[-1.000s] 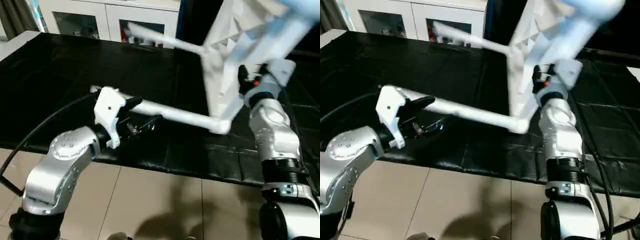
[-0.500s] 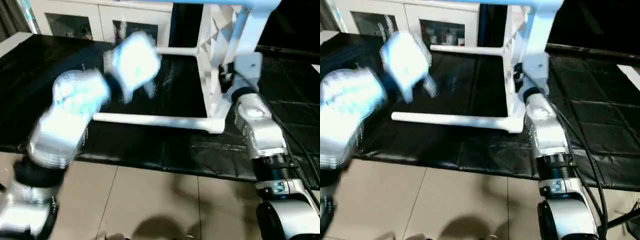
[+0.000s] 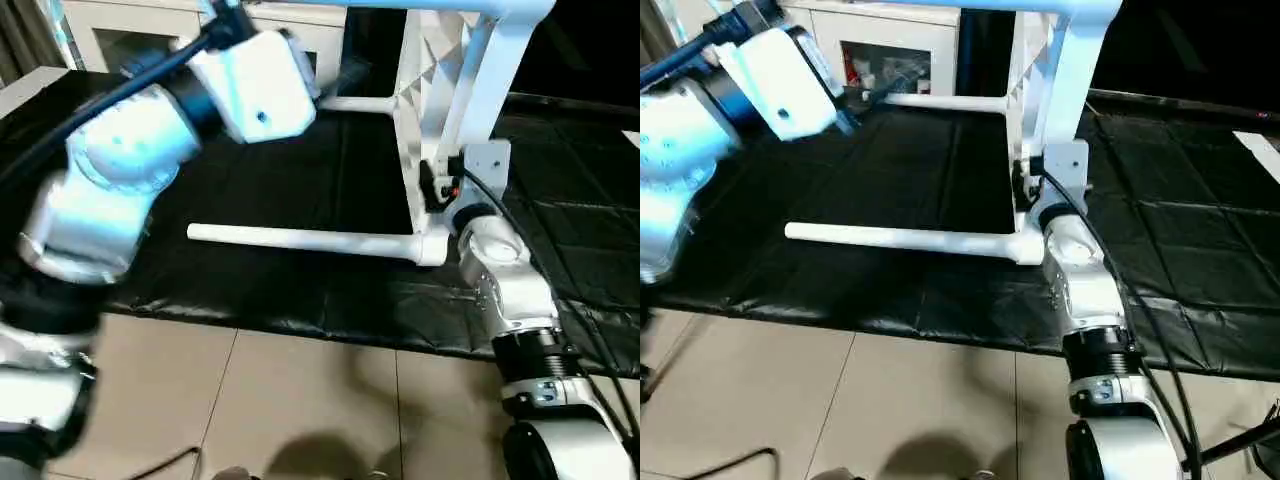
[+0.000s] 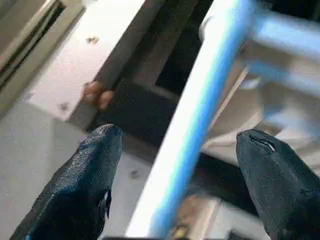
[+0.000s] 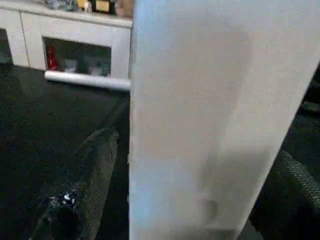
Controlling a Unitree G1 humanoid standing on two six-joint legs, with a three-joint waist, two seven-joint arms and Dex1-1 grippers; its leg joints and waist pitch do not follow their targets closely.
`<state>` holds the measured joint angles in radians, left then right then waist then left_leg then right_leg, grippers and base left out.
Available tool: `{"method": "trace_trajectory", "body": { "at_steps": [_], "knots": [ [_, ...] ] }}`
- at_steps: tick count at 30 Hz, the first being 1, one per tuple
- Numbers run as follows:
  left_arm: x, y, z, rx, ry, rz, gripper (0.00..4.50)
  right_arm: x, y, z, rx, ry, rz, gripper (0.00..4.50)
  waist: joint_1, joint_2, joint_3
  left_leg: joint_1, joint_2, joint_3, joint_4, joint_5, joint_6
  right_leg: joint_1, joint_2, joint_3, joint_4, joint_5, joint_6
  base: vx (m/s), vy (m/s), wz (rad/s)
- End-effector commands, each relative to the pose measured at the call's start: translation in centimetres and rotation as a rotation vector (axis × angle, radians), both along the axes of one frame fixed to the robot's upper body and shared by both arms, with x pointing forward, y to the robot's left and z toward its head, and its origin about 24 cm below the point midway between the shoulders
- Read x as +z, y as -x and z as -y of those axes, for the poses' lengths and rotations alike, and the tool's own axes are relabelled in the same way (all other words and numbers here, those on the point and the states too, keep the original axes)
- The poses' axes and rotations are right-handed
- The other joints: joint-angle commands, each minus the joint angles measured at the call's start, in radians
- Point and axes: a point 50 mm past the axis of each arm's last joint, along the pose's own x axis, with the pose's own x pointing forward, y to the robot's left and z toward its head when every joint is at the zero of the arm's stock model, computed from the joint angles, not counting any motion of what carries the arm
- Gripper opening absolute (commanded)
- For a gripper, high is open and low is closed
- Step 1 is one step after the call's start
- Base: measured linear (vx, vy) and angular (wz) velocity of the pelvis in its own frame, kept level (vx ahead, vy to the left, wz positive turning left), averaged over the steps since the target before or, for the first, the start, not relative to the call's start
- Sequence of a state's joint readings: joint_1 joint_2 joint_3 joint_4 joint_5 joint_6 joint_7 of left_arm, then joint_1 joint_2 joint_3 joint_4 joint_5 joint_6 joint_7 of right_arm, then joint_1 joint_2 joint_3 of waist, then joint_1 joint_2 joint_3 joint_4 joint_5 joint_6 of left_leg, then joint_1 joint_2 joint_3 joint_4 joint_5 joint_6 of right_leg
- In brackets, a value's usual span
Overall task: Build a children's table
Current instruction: Flip table
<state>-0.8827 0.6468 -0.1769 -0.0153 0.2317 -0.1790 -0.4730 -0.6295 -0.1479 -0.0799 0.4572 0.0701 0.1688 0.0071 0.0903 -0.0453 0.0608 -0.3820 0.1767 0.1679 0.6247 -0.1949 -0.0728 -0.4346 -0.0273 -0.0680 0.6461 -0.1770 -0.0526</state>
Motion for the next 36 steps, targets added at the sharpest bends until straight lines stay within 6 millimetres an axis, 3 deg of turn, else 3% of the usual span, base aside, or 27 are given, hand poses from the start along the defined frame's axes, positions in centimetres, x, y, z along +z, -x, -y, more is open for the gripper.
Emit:
{"method": "trace_trajectory", "body": {
  "at_steps": [1, 2, 7, 8, 12, 15, 16, 22, 23, 26, 30, 32, 36],
  "knots": [
    [0.9, -0.8, -0.7, 0.072, -0.04, 0.084, 4.01, -0.6, 0.0, 0.2, -0.002, 0.014, -0.016, 3.8, 0.003, 0.009, -0.073, 0.01, 0.04, -0.017, -0.066, -0.13, -0.048, 0.074, -0.1, 0.063, -0.085, -0.243, -0.043, 0.0, 0.0, 0.0],
    [0.9, -0.8, -0.7, 0.072, -0.04, 0.084, 4.01, -0.6, 0.0, 0.2, -0.002, 0.014, -0.016, 3.8, 0.005, 0.013, -0.074, 0.011, 0.04, -0.018, -0.065, -0.123, -0.048, 0.074, -0.101, 0.064, -0.081, -0.227, -0.051, 0.0, 0.0, 0.0],
    [1.2, -2.8, -2.2, 0.185, -0.109, 0.085, 4.01, -0.5, -0.2, -0.2, 0.023, -0.008, -0.005, 3.55, 0.008, 0.014, -0.075, 0.009, 0.041, -0.019, -0.066, -0.112, -0.047, 0.076, -0.106, 0.065, -0.076, -0.184, -0.073, 0.0, 0.0, 0.0],
    [1.2, -3.1, -2.5, 0.2, -0.119, 0.084, 4.01, -0.4, -0.2, -0.2, 0.021, -0.008, -0.004, 3.3, 0.009, 0.016, -0.076, 0.01, 0.04, -0.018, -0.065, -0.11, -0.045, 0.075, -0.104, 0.065, -0.078, -0.179, -0.075, 0.0, 0.0, 0.0],
    [1.0, -4.8, -3.2, 0.28, -0.159, 0.068, 4.01, -0.1, -0.4, -0.2, 0.029, -0.006, 0.014, 3.06, 0.007, 0.02, -0.075, 0.01, 0.042, -0.021, -0.066, -0.12, -0.049, 0.077, -0.108, 0.066, -0.076, -0.177, -0.086, 0.0, 0.0, 0.0],
    [1.1, -5.3, -3.4, 0.301, -0.169, 0.073, 4.01, 0.0, -0.5, -0.2, 0.032, -0.003, 0.021, 2.75, 0.008, 0.016, -0.075, 0.008, 0.041, -0.022, -0.066, -0.118, -0.046, 0.081, -0.11, 0.065, -0.079, -0.185, -0.084, 0.0, 0.0, 0.0],
    [1.2, -5.9, -3.7, 0.335, -0.162, 0.081, 4.01, 0.0, -0.4, -0.1, 0.032, 0.0, 0.027, 2.62, 0.007, 0.024, -0.076, 0.009, 0.043, -0.022, -0.065, -0.12, -0.047, 0.078, -0.11, 0.065, -0.078, -0.179, -0.09, 0.0, 0.0, 0.0],
    [1.6, -6.9, -4.3, 0.377, -0.097, 0.084, 4.01, 0.1, -0.3, 0.0, 0.04, 0.009, 0.043, 2.27, 0.008, 0.02, -0.076, 0.009, 0.043, -0.021, -0.064, -0.117, -0.043, 0.08, -0.111, 0.066, -0.076, -0.141, -0.113, 0.0, 0.0, 0.0],
    [1.6, -7.0, -4.3, 0.375, -0.092, 0.081, 3.73, 0.2, -0.3, 0.0, 0.041, 0.01, 0.044, 2.21, 0.009, 0.019, -0.078, 0.009, 0.042, -0.021, -0.064, -0.113, -0.04, 0.083, -0.112, 0.066, -0.075, -0.138, -0.114, 0.0, 0.0, 0.0],
    [1.6, -7.1, -4.2, 0.359, -0.079, 0.071, 3.66, 0.3, -0.4, -0.1, 0.043, 0.015, 0.052, 2.12, 0.011, 0.018, -0.077, 0.01, 0.042, -0.021, -0.062, -0.111, -0.033, 0.08, -0.112, 0.066, -0.078, -0.143, -0.113, 0.0, 0.0, 0.0],
    [1.3, -7.0, -4.0, 0.337, -0.08, 0.051, 3.23, 0.4, -0.5, -0.1, 0.045, 0.022, 0.056, 2.04, 0.013, 0.018, -0.076, 0.009, 0.045, -0.021, -0.064, -0.117, -0.033, 0.079, -0.112, 0.065, -0.078, -0.159, -0.114, 0.0, 0.0, 0.0],
    [0.8, -7.0, -3.6, 0.299, -0.075, 0.038, 3.01, 0.6, -0.6, -0.1, 0.046, 0.031, 0.061, 2.02, 0.013, 0.012, -0.076, 0.009, 0.044, -0.02, -0.064, -0.117, -0.031, 0.08, -0.113, 0.064, -0.079, -0.164, -0.113, 0.0, 0.0, 0.0],
    [-0.4, -6.6, -2.9, 0.242, -0.086, 0.018, 2.68, 0.7, -0.7, -0.2, 0.05, 0.043, 0.065, 2.02, 0.014, 0.011, -0.076, 0.006, 0.045, -0.021, -0.063, -0.106, -0.029, 0.081, -0.116, 0.064, -0.077, -0.174, -0.111, 0.0, 0.0, 0.0]
  ]
}}
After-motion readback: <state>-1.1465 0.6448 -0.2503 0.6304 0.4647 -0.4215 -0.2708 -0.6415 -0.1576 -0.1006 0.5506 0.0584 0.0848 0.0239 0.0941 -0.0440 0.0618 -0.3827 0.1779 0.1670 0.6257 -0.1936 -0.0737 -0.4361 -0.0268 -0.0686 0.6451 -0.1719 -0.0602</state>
